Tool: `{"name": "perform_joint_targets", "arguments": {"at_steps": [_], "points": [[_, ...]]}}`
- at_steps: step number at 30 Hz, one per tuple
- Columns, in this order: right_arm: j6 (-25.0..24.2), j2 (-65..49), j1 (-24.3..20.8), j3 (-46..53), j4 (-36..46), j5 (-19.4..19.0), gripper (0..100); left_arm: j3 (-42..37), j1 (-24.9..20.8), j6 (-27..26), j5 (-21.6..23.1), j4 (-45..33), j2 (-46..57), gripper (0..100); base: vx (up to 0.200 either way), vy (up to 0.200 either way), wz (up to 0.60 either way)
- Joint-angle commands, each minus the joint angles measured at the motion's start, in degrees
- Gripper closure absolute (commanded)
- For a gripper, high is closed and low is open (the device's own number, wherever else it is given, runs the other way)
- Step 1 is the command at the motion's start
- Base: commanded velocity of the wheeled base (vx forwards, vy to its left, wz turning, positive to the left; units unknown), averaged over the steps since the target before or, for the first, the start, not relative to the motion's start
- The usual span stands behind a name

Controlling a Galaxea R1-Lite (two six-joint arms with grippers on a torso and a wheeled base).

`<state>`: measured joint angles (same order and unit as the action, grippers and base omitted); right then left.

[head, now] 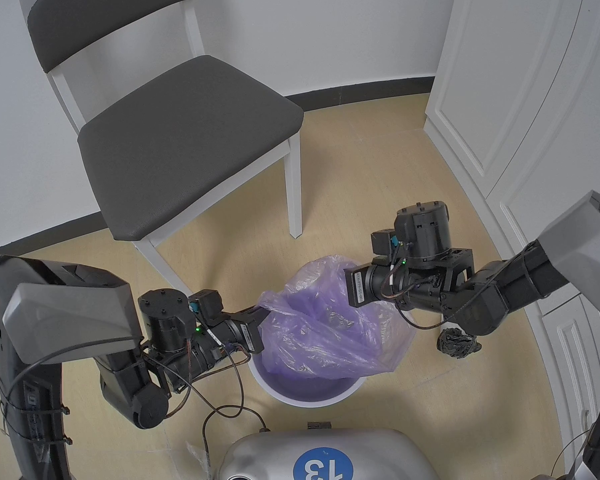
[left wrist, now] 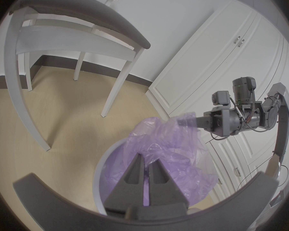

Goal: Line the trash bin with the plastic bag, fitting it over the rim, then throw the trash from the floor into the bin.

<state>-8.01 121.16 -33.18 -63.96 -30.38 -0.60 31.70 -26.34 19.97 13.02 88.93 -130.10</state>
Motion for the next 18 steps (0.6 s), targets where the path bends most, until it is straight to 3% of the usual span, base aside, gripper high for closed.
{"name": "perform_joint_targets", "arguments": {"at_steps": [1, 5, 10, 14, 18], "points": [[-0.08, -1.81, -1.53, 2.18, -0.21, 1.12, 100, 1.0, 1.73, -0.1, 0.34, 1.07, -2.44, 100, 0.0, 0.0, 0.0], [-0.08, -0.22, -4.79, 1.12, -0.56, 3.59, 100, -1.72, 5.07, -1.42, 0.69, 1.07, -0.24, 100, 0.0, 0.0, 0.0], [-0.87, 3.12, -6.98, -3.98, -0.21, 3.76, 100, -7.44, 9.12, -3.09, 5.0, 1.07, 4.41, 100, 0.0, 0.0, 0.0], [-1.83, 5.84, -7.95, -8.37, -0.03, 3.76, 100, -10.95, 11.67, -5.91, 5.79, 1.07, 6.44, 100, 0.0, 0.0, 0.0], [-6.14, 7.6, -10.15, -11.89, 1.29, 3.76, 100, -12.89, 12.9, -6.43, 7.9, 1.07, 8.72, 100, 0.0, 0.0, 0.0]]}}
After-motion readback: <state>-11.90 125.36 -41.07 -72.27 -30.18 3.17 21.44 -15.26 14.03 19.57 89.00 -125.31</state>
